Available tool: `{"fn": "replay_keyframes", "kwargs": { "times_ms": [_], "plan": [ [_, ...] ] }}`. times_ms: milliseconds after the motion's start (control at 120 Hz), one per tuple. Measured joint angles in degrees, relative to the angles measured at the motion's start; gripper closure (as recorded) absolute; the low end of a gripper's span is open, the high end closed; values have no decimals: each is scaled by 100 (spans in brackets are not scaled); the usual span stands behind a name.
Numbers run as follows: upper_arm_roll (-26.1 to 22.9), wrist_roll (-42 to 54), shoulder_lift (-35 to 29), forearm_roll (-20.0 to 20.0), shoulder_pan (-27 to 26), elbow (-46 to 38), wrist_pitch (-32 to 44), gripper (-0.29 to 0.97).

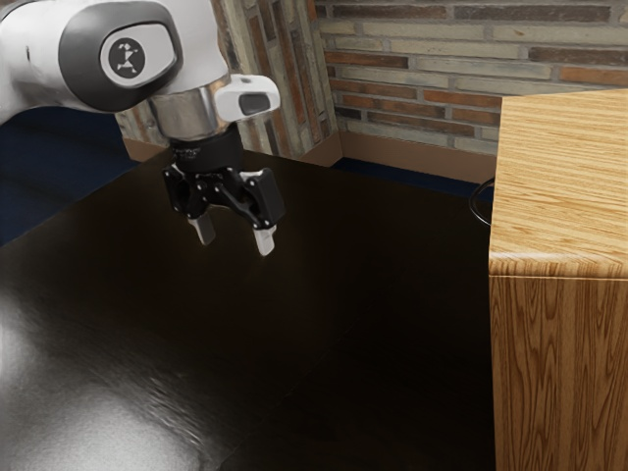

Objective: Pull the drawer handle with one arm to open the drawer

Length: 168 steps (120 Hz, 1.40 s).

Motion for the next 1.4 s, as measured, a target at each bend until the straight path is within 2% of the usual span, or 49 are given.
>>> {"fn": "replay_keyframes", "kwargs": {
  "times_ms": [167, 200, 233, 292, 367, 458, 567, 617, 667, 792, 867, 1050, 1400],
  "plan": [
    [20, -173, -17, -12, 17, 26, 499, 0],
    [46, -203, -50, -28, -2, 300, 503, 0],
    [1, -230, -183, -61, 39, 930, 453, 0],
    [-329, -275, -457, -187, 359, 1528, 361, 0],
    [-1056, -332, -363, -341, 595, 1644, 283, 0],
    [-1487, -390, -148, -454, 57, 1598, 237, 0],
    [-1569, -439, 195, -889, -819, 1442, 212, 0],
    [-1590, -460, 292, -1060, -980, 1415, 204, 0],
    [-1595, -480, 354, -1151, -811, 1403, 230, 0],
    [-1577, -533, 325, -1180, 314, 1442, 343, 0],
    [-1627, -562, 406, -1150, 659, 1444, 586, 0],
    [-1749, -628, 642, -1087, 165, 1401, 1220, 0],
    [-1731, -747, 837, -755, 237, 1235, 1843, 0]
  ]
}}
